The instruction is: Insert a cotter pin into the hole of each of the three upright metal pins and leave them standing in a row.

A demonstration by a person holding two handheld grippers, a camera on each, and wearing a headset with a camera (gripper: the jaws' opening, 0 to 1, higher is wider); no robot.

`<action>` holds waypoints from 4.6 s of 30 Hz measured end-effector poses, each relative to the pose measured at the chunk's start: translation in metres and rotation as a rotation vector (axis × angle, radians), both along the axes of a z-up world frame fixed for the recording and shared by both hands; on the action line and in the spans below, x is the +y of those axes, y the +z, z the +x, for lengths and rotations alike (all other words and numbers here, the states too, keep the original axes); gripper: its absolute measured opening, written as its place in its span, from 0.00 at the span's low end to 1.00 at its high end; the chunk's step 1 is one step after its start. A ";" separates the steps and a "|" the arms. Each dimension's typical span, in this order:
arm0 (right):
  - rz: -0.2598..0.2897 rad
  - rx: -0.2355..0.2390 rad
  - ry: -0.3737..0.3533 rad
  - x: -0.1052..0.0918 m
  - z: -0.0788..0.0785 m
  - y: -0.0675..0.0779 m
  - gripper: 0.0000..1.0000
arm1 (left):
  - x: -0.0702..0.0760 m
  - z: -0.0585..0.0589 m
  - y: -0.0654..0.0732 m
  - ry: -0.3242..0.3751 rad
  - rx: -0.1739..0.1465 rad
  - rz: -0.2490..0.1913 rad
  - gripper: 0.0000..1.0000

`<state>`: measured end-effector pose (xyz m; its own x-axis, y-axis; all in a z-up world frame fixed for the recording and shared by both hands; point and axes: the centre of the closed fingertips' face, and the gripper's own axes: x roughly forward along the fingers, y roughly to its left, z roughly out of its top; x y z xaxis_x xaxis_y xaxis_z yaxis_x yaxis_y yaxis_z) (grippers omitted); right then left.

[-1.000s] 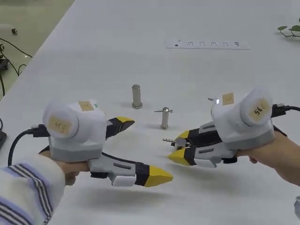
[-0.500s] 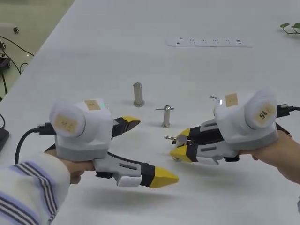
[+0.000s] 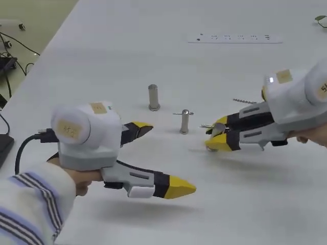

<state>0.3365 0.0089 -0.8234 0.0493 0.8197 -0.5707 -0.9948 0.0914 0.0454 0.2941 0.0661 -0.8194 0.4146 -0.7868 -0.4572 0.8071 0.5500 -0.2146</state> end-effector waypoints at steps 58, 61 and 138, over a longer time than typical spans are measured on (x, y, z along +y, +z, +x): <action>0.052 0.009 -0.036 -0.026 0.041 -0.002 0.27 | 0.006 -0.003 0.003 0.072 0.054 -0.025 0.99; 0.076 0.012 -0.082 -0.030 0.042 0.004 0.32 | 0.005 -0.003 0.003 0.073 0.052 -0.028 0.99; 0.199 0.081 -0.675 -0.109 -0.005 0.044 0.99 | 0.063 0.140 0.002 0.303 -0.089 0.091 0.22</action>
<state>0.3315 -0.0997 -0.7793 0.5476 0.7141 -0.4361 -0.7163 0.6695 0.1966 0.4346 0.1290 -0.8169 0.6652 -0.5793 -0.4711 0.6173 0.7816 -0.0896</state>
